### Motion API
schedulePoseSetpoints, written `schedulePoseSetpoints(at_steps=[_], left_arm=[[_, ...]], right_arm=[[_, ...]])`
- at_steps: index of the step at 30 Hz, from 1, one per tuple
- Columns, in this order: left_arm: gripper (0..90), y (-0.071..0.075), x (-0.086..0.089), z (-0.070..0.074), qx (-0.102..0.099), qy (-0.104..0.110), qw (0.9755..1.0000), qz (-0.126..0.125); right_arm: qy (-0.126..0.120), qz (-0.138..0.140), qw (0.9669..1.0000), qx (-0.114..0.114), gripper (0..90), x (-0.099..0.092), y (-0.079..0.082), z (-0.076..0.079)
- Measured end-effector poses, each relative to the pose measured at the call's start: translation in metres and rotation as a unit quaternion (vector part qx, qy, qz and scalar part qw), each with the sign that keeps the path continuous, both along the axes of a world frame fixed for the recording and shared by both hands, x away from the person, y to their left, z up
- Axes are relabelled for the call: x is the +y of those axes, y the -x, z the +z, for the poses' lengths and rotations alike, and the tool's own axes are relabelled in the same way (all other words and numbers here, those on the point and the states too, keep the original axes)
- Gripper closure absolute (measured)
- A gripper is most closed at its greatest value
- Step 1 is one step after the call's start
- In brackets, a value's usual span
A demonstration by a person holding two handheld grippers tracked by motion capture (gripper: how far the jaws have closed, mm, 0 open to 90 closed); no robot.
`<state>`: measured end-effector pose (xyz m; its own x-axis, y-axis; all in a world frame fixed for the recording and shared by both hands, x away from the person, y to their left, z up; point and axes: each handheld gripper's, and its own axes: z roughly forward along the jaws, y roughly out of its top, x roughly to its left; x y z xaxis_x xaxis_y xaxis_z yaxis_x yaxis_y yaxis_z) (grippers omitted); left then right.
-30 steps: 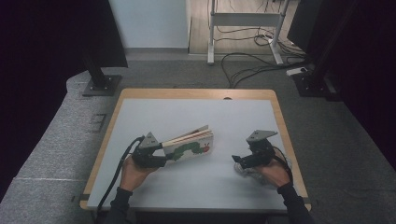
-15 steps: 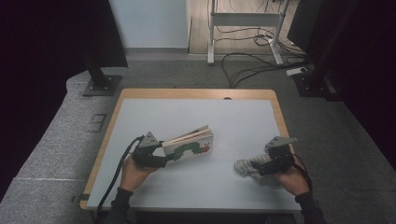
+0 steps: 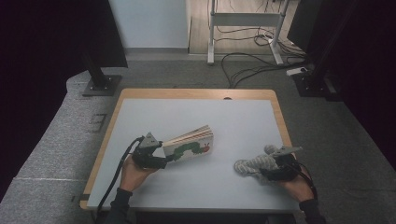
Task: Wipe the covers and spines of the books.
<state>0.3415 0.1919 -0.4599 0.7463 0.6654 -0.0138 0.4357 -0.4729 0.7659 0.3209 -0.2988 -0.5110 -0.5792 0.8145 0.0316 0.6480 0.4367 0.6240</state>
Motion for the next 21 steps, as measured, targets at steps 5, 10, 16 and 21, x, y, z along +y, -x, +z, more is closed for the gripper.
schedulePoseSetpoints(at_steps=[5, 10, 16, 21], left_arm=[[26.3, 0.001, 0.001, 0.000, -0.002, -0.001, 1.0000, 0.000], [27.5, 0.000, 0.002, 0.001, -0.003, -0.001, 1.0000, 0.002], [28.1, 0.001, 0.003, 0.001, -0.005, -0.001, 1.0000, 0.003], [28.0, 0.001, 0.003, 0.002, -0.004, -0.002, 1.0000, 0.003]], right_arm=[[-0.006, 0.000, 1.0000, -0.002, 50.0, 0.002, 0.002, 0.002], [-0.012, 0.005, 0.9998, -0.013, 55.9, 0.005, 0.004, 0.011], [-0.026, 0.027, 0.9989, -0.030, 56.1, 0.018, 0.004, 0.030], [-0.035, 0.051, 0.9973, -0.039, 56.0, 0.034, 0.001, 0.042]])
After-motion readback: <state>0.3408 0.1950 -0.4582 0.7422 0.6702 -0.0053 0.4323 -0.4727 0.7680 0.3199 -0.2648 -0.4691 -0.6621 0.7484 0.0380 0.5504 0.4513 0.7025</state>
